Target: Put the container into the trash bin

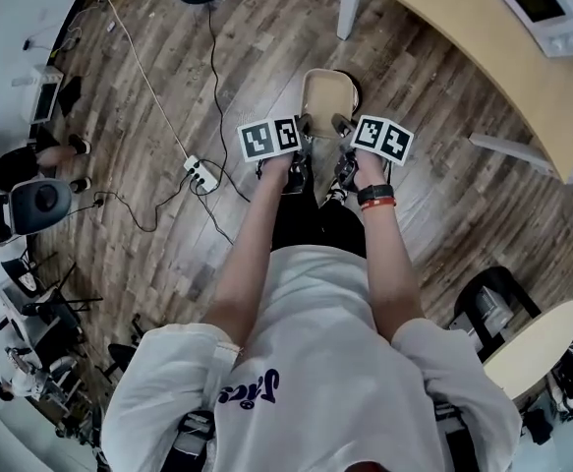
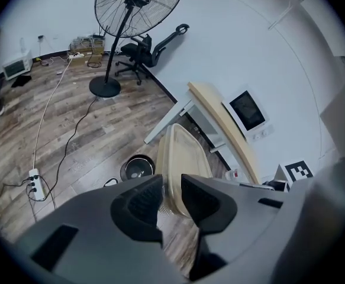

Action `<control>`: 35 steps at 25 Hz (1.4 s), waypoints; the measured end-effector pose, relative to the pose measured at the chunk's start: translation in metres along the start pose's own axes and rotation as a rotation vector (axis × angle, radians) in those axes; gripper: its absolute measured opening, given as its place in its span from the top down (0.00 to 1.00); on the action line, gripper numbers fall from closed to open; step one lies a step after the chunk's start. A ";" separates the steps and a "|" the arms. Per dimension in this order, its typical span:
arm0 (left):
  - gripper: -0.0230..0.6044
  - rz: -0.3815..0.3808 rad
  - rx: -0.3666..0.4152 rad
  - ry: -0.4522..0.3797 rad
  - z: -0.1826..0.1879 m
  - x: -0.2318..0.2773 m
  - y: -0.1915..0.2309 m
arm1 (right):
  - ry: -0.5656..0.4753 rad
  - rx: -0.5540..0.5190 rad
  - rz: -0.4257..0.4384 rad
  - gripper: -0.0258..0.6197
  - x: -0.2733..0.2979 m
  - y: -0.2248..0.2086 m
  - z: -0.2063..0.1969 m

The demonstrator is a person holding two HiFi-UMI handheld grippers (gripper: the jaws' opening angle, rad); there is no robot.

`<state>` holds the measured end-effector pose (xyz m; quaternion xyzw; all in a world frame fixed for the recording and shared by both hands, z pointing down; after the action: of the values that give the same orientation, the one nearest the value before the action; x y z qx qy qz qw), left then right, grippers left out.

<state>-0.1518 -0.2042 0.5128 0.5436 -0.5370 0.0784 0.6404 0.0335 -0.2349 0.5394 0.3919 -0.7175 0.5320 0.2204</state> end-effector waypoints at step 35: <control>0.78 0.110 -0.025 0.249 0.018 0.253 0.131 | 0.150 0.114 -0.095 0.70 0.216 -0.169 -0.029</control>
<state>-0.1484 -0.2886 0.7852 0.4913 -0.4831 0.1738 0.7036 0.0363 -0.2993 0.8071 0.3964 -0.6481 0.5886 0.2762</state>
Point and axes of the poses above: the fingertips, and each gripper's own axes: x forward along the fingers, y to its left, z out of its top, the point moved 9 cm from there along -x, backward along the fingers, and after that the axes turned 13 degrees about -x, right-handed, at the moved point
